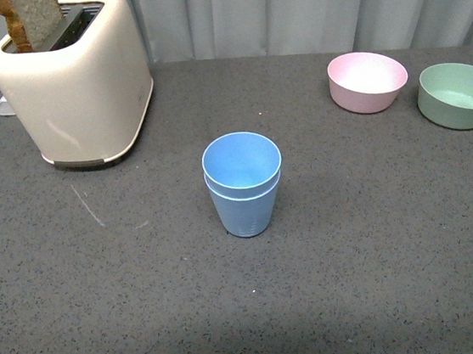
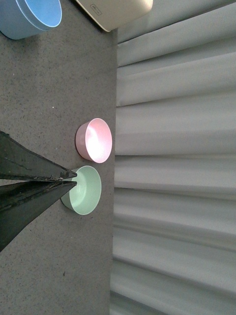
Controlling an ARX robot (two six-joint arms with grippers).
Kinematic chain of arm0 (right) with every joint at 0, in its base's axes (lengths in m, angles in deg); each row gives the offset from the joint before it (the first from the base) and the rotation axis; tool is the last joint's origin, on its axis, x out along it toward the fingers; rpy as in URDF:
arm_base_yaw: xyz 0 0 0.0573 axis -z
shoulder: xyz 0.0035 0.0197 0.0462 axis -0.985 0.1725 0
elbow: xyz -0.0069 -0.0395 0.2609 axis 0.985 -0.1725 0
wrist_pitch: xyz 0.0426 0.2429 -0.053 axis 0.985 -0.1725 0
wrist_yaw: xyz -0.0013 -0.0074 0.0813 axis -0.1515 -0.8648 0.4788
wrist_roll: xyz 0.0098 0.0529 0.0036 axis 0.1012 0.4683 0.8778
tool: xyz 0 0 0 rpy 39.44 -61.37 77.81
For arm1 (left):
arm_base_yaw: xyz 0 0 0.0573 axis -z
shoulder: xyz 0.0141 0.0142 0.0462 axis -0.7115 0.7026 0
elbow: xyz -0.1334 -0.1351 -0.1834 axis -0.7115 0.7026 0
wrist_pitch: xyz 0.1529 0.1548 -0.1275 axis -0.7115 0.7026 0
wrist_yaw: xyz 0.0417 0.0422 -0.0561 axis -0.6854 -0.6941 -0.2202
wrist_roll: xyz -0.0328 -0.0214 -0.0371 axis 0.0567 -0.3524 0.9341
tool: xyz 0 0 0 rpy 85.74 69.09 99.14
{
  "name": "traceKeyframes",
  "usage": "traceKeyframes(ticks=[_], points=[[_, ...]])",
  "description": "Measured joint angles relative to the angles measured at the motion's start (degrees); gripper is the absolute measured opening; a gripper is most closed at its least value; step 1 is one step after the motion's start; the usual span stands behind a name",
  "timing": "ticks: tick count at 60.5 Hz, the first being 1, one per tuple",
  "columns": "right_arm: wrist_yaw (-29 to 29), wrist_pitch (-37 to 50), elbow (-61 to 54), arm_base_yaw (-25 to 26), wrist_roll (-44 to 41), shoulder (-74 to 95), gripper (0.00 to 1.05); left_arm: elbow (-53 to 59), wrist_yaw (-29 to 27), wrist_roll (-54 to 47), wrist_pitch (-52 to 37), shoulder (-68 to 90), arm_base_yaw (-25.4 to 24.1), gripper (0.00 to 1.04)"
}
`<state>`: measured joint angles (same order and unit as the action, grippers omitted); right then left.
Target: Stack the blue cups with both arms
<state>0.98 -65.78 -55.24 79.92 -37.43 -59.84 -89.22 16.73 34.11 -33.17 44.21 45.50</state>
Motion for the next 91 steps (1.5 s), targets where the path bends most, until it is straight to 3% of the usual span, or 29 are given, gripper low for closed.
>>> traceKeyframes(ticks=[35, 41, 58, 62, 70, 83, 87, 91], points=[[0.02, -11.30, 0.00, 0.00, -0.02, -11.47, 0.01, 0.00, 0.00, 0.00, 0.00, 0.00, 0.00, 0.98], [0.17, -20.94, 0.04, 0.00, -0.02, -19.41, 0.01, 0.00, -0.07, 0.00, 0.00, 0.00, 0.00, 0.98], [0.20, -21.40, 0.04, 0.00, -0.09, -21.20, 0.01, 0.00, -0.02, 0.00, 0.00, -0.02, 0.00, 0.98], [0.20, -21.40, 0.04, 0.00, -0.07, -21.20, 0.11, 0.00, -0.02, 0.00, 0.00, -0.02, 0.00, 0.98], [0.20, -21.40, 0.04, 0.00, -0.07, -21.20, 0.42, 0.00, -0.02, 0.00, 0.00, -0.02, 0.00, 0.98], [0.17, -21.40, 0.04, 0.00, -0.07, -21.22, 0.78, 0.00, -0.02, 0.00, 0.00, -0.02, 0.00, 0.98], [0.17, -21.40, 0.04, 0.00, -0.07, -21.22, 0.94, 0.00, -0.02, 0.00, 0.00, -0.02, 0.00, 0.98], [0.17, -21.40, 0.04, 0.00, 0.00, -21.20, 0.95, 0.00, -0.02, 0.00, 0.00, -0.02, 0.00, 0.98]])
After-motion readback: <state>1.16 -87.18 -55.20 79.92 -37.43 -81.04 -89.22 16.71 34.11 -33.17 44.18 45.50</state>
